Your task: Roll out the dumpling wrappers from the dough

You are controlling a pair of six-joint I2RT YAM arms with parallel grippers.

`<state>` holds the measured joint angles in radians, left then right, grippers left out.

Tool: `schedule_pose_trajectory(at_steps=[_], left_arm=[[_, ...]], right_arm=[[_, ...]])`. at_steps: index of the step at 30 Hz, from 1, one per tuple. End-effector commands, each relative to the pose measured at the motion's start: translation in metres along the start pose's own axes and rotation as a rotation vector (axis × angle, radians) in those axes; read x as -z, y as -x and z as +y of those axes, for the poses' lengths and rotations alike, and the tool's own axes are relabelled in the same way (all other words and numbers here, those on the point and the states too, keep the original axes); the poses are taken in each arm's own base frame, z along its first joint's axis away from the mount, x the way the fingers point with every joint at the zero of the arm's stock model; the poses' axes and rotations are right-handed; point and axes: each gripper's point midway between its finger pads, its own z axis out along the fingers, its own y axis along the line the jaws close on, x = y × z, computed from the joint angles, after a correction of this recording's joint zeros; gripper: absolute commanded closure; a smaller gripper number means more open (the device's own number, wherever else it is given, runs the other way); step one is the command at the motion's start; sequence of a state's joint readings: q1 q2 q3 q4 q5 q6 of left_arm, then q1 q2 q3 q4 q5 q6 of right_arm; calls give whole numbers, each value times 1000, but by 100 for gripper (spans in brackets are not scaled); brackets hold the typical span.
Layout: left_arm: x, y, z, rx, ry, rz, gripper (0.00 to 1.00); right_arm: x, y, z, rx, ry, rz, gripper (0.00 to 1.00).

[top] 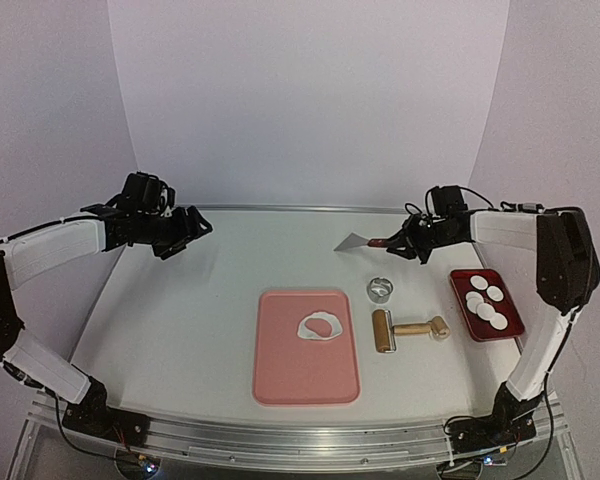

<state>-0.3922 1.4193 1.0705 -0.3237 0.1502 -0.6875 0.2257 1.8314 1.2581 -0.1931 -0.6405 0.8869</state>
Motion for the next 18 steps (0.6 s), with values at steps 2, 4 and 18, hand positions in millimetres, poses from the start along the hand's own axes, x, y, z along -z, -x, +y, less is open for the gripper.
schedule_pose_trajectory(at_steps=[2,4,18], left_arm=[[10,9,6,22,36,-53,19],[9,10,9,27,46,-59,19],[16,6,28,57,113,-89,18]], right_arm=[[1,33,-1,-31,83,-7,96],[-1,35,-12,-45,75,2,86],[13,52,-75,23,-113,-80,35]])
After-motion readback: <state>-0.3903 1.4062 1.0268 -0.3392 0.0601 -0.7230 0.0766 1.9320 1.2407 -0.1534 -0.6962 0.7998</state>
